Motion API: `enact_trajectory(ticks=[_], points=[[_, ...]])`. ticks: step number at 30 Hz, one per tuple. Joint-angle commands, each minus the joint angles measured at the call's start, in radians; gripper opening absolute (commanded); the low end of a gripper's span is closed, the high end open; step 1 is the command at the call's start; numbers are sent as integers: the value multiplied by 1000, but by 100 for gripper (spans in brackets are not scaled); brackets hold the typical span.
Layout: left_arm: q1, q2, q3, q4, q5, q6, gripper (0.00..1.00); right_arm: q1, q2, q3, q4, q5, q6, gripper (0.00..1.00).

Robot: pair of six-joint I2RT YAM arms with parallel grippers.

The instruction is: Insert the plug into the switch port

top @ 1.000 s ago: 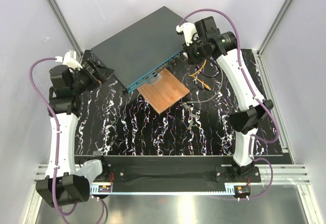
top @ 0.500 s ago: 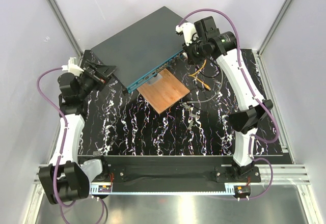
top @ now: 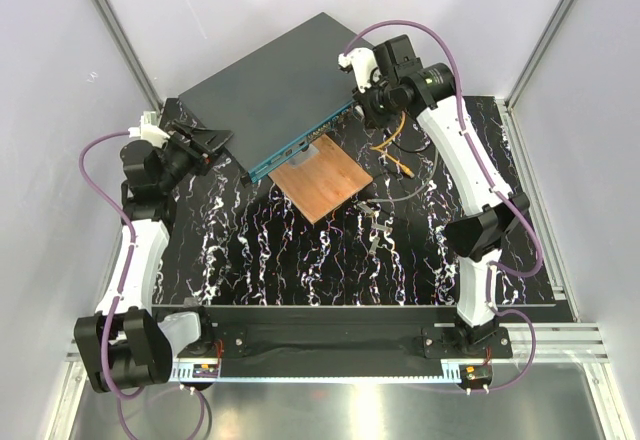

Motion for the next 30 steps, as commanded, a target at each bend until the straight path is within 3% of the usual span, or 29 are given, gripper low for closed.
enact_trajectory(ticks=[1, 13, 30], points=[[-27, -10, 30, 82, 16, -7, 65, 23, -2, 42, 44, 53, 22, 0], [-50, -12, 31, 93, 22, -7, 43, 23, 0, 48, 76, 110, 44, 0], [-59, -15, 36, 96, 15, -9, 41, 44, -5, 38, 67, 62, 129, 0]])
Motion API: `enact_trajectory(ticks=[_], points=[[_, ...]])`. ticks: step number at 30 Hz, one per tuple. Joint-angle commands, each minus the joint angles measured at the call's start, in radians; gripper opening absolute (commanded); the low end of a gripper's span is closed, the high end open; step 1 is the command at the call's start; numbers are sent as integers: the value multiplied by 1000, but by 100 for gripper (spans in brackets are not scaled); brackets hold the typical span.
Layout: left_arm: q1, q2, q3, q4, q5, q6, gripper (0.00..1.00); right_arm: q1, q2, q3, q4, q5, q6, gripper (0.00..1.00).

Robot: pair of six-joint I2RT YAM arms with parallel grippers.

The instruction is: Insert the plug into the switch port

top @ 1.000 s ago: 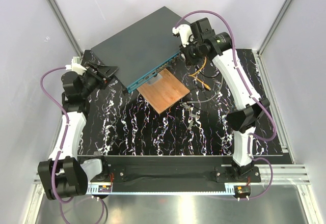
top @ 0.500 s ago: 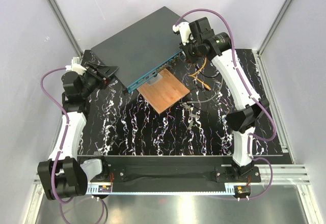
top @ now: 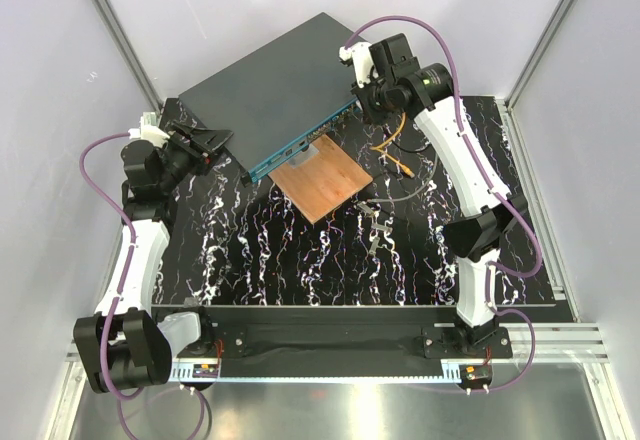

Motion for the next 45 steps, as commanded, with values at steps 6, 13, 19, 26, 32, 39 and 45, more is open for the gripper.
enact_trajectory(ticks=[6, 13, 19, 26, 32, 39, 45], points=[[-48, -13, 34, 108, 42, 18, 41, 26, -4, 18, 42, -18, 51, 0], [-47, -13, 34, 108, 45, 13, 40, 18, 19, 56, 51, -48, 49, 0], [-48, -14, 33, 105, 45, 18, 40, 14, 28, 50, 44, -87, 66, 0], [-48, -16, 26, 116, 47, 12, 40, 4, 37, 78, 57, -104, 77, 0], [-48, -22, 22, 117, 48, 13, 40, -6, 60, 93, 70, -100, 79, 0], [-48, -20, 14, 120, 50, 12, 40, -8, 68, 144, 94, -114, 76, 0], [-48, -14, 16, 123, 47, 6, 40, -5, 92, 162, 100, -132, 74, 0]])
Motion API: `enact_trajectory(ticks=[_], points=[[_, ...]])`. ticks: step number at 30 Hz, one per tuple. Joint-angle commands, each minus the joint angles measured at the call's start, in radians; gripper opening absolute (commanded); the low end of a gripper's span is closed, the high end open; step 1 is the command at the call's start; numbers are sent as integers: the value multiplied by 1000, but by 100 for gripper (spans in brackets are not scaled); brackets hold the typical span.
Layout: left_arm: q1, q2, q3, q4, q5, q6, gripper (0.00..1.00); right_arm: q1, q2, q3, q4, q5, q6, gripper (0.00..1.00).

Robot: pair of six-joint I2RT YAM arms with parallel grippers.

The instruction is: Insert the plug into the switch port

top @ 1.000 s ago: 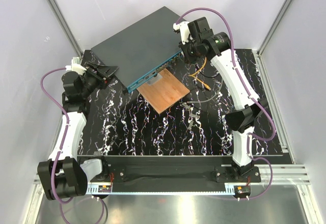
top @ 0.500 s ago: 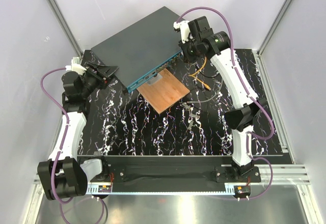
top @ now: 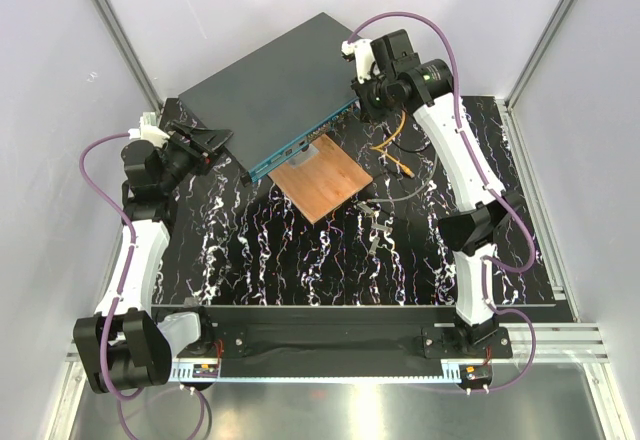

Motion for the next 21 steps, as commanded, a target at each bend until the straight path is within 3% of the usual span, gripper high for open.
enact_trajectory(ticks=[1, 12, 21], points=[[-46, -12, 16, 125, 54, 8, 40, 15, 33, 66, 143, -49, 11, 0], [-46, -15, 2, 127, 55, 8, 40, 52, 32, 75, 207, 41, -49, 0], [-48, -14, -3, 130, 55, 1, 40, 52, 43, 78, 253, 21, -6, 10]])
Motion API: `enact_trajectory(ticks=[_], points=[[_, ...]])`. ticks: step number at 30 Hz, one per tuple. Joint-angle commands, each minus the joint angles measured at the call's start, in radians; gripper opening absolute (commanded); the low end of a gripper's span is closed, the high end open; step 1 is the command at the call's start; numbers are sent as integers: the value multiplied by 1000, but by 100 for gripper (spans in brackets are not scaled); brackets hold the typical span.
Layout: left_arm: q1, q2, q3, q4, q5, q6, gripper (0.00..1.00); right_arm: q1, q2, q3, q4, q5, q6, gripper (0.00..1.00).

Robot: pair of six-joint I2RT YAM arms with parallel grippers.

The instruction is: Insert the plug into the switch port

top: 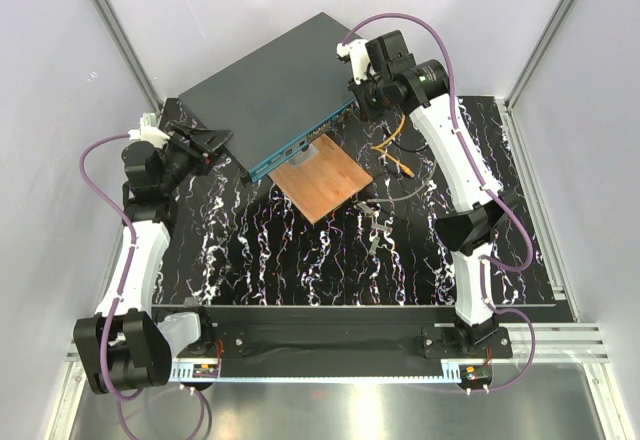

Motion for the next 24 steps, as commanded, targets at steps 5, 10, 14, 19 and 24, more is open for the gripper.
enact_trajectory(ticks=[5, 10, 14, 19, 24], points=[[-46, -17, -2, 123, 59, 10, 40, 32, 16, 56, 286, -51, 48, 13], [-46, -17, -3, 126, 59, 8, 40, 31, -11, -14, 344, -52, 31, 20], [-47, -17, -3, 123, 59, 10, 40, 31, -10, -22, 364, -69, 22, 27], [-46, -17, -8, 123, 55, 10, 40, 31, -7, -24, 364, -75, 9, 39], [-47, -11, -3, 123, 56, 10, 40, 32, -19, -28, 349, -72, -1, 62]])
